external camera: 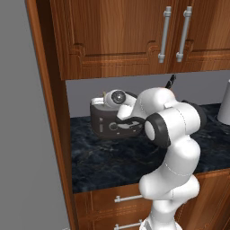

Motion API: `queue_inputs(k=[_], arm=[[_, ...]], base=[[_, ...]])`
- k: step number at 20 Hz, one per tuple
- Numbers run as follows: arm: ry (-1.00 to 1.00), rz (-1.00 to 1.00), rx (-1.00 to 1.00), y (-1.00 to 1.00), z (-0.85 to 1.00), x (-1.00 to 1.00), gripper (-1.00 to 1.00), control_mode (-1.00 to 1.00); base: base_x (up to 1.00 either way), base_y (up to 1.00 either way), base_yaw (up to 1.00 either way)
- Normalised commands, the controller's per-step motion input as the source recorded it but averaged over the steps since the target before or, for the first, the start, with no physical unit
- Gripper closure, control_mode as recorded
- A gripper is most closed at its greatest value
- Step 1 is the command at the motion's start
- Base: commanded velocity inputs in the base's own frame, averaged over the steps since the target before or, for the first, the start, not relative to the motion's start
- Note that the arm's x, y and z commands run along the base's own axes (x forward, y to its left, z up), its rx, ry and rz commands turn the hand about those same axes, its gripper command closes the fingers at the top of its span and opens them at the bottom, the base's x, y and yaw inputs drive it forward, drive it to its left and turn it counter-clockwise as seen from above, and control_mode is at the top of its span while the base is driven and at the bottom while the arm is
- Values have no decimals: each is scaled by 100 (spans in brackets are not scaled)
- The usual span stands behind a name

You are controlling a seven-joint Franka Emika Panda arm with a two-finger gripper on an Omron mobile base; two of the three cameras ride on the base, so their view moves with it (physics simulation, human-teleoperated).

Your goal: Start the toaster. Once the lever pops up, take the bread to the plate on the dining counter.

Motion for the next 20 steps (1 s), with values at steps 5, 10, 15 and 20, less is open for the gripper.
queue_inputs(k=[5, 10, 15, 20], arm=[[-1, 0, 0, 0, 20, 0, 100, -100], [0, 0, 0, 2, 23, 0, 100, -100], [0, 0, 0, 3, 24, 0, 100, -100], [0, 0, 0, 1, 30, 0, 100, -100]], base=[[0, 0, 0], [0, 0, 0], [0, 0, 0], [0, 0, 0]])
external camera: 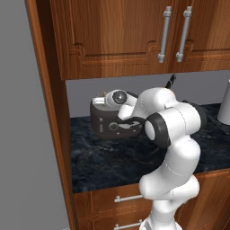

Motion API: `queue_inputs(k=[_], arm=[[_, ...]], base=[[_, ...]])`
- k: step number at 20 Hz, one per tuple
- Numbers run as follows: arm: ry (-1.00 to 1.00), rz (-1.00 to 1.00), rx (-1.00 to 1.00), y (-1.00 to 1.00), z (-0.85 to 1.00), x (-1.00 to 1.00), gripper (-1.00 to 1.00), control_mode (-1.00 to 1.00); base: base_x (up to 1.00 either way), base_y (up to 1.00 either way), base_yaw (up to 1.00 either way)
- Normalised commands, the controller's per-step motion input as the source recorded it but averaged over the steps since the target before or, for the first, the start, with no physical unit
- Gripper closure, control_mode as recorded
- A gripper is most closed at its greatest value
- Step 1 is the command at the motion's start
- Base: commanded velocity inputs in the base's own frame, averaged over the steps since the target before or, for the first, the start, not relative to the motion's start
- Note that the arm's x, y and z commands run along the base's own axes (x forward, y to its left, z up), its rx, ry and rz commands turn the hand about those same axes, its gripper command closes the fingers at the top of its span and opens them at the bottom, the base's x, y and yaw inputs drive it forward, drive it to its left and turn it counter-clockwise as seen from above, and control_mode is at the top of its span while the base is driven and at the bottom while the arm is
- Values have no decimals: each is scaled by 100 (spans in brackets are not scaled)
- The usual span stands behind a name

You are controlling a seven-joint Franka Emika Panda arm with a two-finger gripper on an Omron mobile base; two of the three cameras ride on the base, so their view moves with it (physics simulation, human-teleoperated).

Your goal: Start the toaster. Once the lever pops up, take the bread to the plate on the dining counter.

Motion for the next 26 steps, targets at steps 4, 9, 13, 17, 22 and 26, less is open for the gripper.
queue_inputs(k=[4, 9, 13, 17, 22, 26], arm=[[0, 0, 0, 2, 33, 0, 100, -100], [0, 0, 0, 5, 40, 0, 100, -100], [0, 0, 0, 2, 45, -1, 100, -100], [-1, 0, 0, 2, 49, -4, 100, -100], [0, 0, 0, 4, 59, -5, 100, -100], [0, 0, 0, 6, 53, -5, 100, -100]], base=[[0, 0, 0], [0, 0, 0], [0, 0, 0], [0, 0, 0], [0, 0, 0], [0, 0, 0]])
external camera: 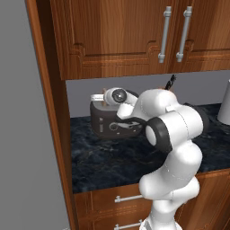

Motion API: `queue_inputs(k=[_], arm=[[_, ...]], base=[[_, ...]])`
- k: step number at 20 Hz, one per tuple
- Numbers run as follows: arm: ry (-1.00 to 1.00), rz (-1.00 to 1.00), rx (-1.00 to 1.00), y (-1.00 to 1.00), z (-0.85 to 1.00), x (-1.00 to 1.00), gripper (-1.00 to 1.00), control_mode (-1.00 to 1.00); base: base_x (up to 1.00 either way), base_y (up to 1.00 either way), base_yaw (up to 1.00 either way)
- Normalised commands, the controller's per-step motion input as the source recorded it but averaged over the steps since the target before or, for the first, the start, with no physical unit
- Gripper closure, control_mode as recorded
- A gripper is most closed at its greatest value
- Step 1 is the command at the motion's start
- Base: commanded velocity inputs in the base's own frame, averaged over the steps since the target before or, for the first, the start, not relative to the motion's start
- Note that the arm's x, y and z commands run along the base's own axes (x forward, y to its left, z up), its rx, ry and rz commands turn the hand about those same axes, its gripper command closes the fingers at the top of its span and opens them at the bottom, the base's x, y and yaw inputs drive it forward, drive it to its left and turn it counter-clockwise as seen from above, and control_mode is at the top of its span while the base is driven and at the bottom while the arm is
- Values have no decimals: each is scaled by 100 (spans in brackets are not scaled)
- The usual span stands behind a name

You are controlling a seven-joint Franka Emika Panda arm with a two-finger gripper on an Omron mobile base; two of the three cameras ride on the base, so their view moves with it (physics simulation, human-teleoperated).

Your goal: Start the toaster. Once the lever pops up, take the bread to the plate on the dining counter.

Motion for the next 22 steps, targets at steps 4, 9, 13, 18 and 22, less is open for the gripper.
queue_inputs(k=[4, 9, 13, 18, 22], arm=[[0, 0, 0, 0, 10, 0, 100, -100], [0, 0, 0, 0, 0, 0, 100, -100], [0, 0, 0, 0, 0, 0, 100, -100], [0, 0, 0, 0, 0, 0, 100, -100], [0, 0, 0, 0, 0, 0, 100, -100]], base=[[0, 0, 0], [0, 0, 0], [0, 0, 0], [0, 0, 0], [0, 0, 0]])
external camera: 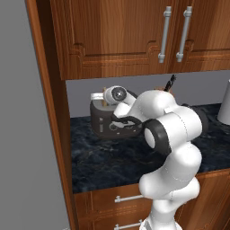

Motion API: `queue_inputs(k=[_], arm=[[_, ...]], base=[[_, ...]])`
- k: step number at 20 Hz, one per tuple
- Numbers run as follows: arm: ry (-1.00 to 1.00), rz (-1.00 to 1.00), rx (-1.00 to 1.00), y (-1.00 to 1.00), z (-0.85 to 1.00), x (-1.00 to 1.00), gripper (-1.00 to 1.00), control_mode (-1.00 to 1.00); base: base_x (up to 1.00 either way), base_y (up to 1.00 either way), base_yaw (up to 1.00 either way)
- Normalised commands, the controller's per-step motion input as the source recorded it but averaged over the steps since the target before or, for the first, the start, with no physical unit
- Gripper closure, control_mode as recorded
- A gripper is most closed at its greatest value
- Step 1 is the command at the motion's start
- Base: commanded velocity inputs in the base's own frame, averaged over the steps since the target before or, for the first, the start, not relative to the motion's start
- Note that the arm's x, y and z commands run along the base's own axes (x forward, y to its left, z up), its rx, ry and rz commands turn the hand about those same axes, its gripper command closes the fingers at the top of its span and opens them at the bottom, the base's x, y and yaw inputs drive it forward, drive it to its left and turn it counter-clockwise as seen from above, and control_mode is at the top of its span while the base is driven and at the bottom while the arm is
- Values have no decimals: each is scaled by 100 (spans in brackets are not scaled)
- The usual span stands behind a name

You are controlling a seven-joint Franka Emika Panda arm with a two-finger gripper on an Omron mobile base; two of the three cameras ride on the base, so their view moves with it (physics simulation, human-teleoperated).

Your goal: Start the toaster. Once the lever pops up, take the bread to the plate on the dining counter.

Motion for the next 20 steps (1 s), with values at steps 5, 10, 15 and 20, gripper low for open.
queue_inputs(k=[5, 10, 15, 20], arm=[[0, 0, 0, 0, 0, 0, 100, -100], [0, 0, 0, 0, 0, 0, 100, -100], [-8, 0, 0, 0, 12, -7, 100, -100], [-7, 0, 0, 0, 16, -7, 100, -100]], base=[[0, 0, 0], [0, 0, 0], [0, 0, 0], [0, 0, 0]])
